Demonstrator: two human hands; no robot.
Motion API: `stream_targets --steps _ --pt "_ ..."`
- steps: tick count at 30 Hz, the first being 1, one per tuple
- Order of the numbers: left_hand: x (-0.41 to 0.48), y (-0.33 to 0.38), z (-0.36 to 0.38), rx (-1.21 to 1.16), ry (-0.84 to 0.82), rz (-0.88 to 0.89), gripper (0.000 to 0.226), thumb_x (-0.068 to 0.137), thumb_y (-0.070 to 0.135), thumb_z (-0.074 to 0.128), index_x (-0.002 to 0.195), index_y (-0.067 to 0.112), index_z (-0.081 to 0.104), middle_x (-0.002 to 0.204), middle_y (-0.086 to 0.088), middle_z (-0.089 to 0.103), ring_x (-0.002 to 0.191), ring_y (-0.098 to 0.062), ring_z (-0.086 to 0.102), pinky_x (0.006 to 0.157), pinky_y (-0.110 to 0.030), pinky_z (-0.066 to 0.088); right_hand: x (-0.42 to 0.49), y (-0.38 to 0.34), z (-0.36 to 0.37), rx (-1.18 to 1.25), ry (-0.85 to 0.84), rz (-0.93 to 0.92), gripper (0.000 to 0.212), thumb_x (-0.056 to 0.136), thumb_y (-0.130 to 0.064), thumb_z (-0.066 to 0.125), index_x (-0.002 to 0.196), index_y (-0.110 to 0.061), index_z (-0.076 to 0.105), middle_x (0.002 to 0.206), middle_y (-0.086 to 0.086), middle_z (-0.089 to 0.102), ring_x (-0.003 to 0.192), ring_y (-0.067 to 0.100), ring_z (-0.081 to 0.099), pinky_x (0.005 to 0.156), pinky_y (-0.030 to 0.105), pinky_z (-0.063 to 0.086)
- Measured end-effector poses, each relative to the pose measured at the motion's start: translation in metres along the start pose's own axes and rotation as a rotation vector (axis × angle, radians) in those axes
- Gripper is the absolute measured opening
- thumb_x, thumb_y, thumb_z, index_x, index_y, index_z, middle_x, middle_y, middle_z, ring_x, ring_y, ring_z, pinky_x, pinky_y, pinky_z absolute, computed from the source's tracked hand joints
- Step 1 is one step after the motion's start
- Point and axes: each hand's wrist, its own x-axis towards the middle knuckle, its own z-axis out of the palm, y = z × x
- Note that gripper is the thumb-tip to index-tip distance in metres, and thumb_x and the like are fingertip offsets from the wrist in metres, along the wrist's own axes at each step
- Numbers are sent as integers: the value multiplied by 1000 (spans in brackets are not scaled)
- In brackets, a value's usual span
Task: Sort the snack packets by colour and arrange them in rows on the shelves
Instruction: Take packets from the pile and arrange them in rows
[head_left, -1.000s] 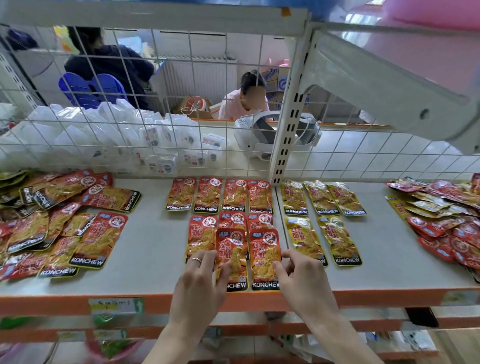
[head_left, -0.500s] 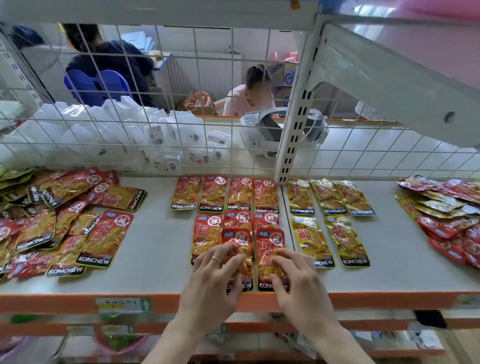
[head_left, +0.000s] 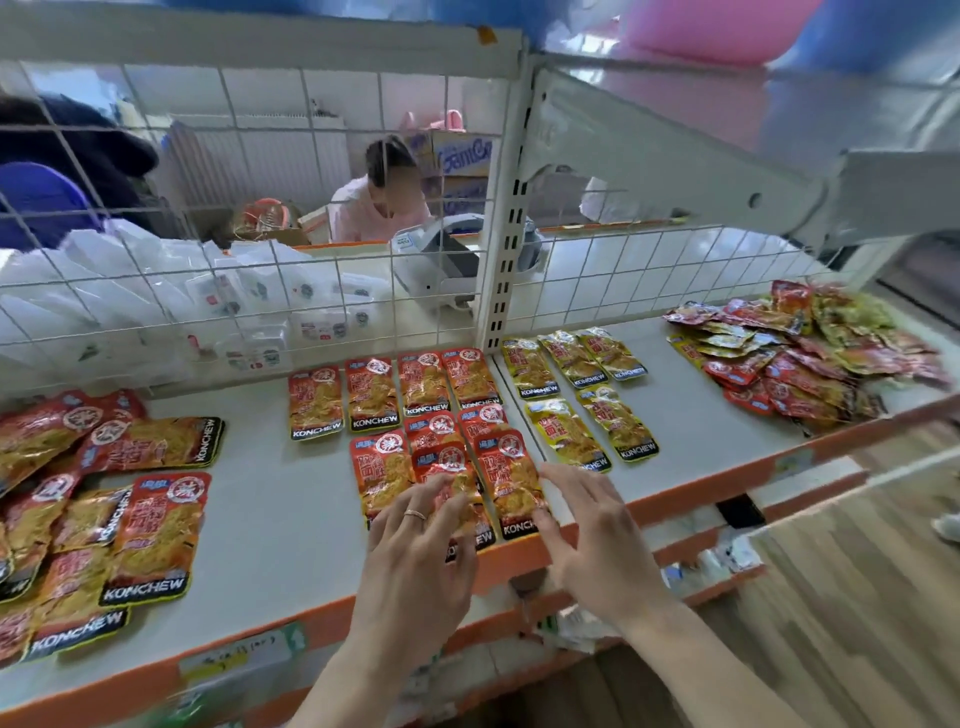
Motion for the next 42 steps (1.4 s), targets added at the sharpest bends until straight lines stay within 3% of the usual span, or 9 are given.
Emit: stream_targets --steps 3,9,13,19,25,35,42 --pt "5 8 -15 -26 -11 85 42 91 41 48 125 22 64 142 1 55 129 -24 49 102 -44 43 -15 -12 -16 -37 61 50 45 95 -29 62 138 -21 52 137 -8 55 129 6 42 110 29 38" --pt "20 40 -28 -84 -30 294 46 93 44 46 128 20 63 143 -1 53 131 -25 45 103 -44 37 -62 -27 -60 -77 255 182 48 93 -41 51 137 -21 53 139 -6 54 133 10 41 112 37 36" --pt "22 67 -29 -112 -33 375 45 93 45 46 127 21 63 142 -1 54 130 -27 48 103 -47 38 -90 -27 -86 -107 319 249 57 92 -53 41 138 -22 52 142 -9 51 134 8 40 113 35 35" --pt "20 103 -28 -70 -53 429 48 94 48 44 133 24 59 145 2 52 132 -27 47 106 -49 40 -109 -7 -115 -136 385 279 58 91 -56 43 138 -23 53 143 -10 50 134 6 40 112 30 32" --pt "23 151 -5 -26 -12 429 49 92 48 44 131 22 60 145 2 51 133 -26 46 105 -46 37 -123 31 -151 -153 341 249 57 94 -55 47 144 -29 45 150 -15 42 139 3 32 112 23 19" --pt "16 266 52 -22 -9 352 55 92 49 45 140 23 49 148 3 47 135 -25 43 108 -48 40 -152 118 -220 -150 304 123 60 94 -61 43 143 -28 47 147 -10 47 138 14 41 110 43 38" --pt "16 309 72 41 -14 323 58 91 51 43 141 22 49 146 3 49 132 -22 44 109 -38 34 -156 162 -251 -110 306 103 57 93 -60 41 140 -28 51 147 -10 48 137 12 39 109 39 32"
